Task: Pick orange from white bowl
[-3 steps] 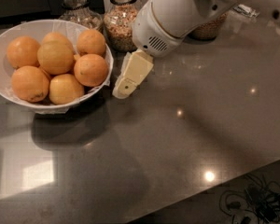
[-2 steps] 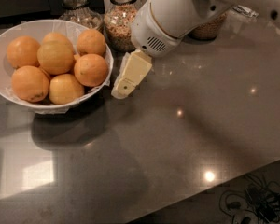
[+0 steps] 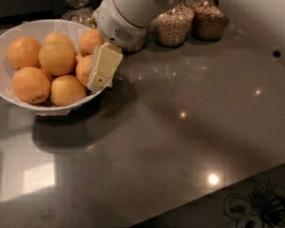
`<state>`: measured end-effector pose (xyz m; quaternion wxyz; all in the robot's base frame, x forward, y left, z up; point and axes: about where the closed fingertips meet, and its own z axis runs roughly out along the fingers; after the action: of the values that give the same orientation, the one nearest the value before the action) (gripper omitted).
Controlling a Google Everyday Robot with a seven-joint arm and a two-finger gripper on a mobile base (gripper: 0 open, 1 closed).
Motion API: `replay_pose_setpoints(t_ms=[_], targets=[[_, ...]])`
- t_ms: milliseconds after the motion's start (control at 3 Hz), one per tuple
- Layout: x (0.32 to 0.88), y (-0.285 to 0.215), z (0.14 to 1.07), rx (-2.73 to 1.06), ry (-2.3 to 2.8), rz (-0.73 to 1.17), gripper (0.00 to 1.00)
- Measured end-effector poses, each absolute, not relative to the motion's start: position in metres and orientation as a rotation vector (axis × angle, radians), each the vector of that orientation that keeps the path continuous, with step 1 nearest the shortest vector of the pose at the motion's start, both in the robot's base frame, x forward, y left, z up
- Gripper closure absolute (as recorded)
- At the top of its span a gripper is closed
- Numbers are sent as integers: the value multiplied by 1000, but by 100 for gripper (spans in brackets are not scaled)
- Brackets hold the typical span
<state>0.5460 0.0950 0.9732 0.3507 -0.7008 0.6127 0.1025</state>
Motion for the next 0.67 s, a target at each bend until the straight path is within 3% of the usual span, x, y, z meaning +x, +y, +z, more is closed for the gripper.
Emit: replay_pose_setpoints(t_ms=[667], targets=[[571,166,972,-1897,1420,358,0]])
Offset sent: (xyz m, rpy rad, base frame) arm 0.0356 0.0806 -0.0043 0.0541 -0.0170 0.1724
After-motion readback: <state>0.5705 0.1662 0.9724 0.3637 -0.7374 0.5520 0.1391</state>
